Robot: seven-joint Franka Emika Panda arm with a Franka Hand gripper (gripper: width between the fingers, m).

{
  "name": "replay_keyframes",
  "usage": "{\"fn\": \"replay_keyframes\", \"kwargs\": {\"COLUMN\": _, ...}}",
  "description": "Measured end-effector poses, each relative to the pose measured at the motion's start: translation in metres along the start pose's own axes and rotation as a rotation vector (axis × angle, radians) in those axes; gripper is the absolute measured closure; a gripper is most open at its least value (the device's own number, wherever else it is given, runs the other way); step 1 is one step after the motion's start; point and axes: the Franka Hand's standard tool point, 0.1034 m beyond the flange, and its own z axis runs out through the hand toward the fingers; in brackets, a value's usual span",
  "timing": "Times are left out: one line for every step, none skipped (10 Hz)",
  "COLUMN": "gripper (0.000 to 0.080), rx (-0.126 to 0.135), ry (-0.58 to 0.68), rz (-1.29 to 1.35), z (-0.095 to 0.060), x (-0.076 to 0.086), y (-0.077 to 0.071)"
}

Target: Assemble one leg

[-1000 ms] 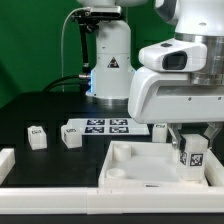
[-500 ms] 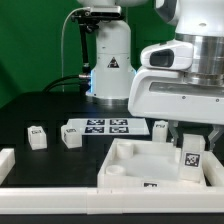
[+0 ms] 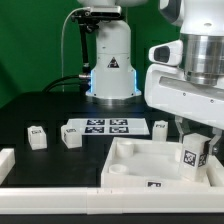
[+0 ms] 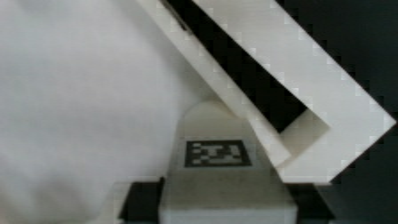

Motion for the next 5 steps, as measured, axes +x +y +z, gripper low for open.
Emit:
{"fn": "replay_keyframes", "kwargs": {"gripper": 0.0506, "rx": 0.004, "ry": -0.002, "rz": 0.044, "z": 0.0001, "x": -0.0009, "y": -0.0008}}
{"fn": "replay_keyframes", "kwargs": {"gripper": 0.0395, "rx": 0.003, "ry": -0.002, "rz": 0.010, "z": 0.0001, "x": -0.0006, "y": -0.0006}}
{"fn": "replay_keyframes", "kwargs": {"gripper": 0.0395, "rx": 0.003, "ry": -0.002, "rz": -0.014, "z": 0.0002, "x": -0.0006, "y": -0.0005}}
{"fn": "replay_keyframes", "kwargs": {"gripper": 0.0239, "rx": 0.005, "ry": -0.001, "rz": -0.043, "z": 0.0004, "x": -0.0004, "y": -0.0003}}
{"fn": "replay_keyframes", "kwargs": {"gripper": 0.0170, "rx": 0.010, "ry": 0.004, "rz": -0.128, "z": 0.0020, "x": 0.0006, "y": 0.0015}}
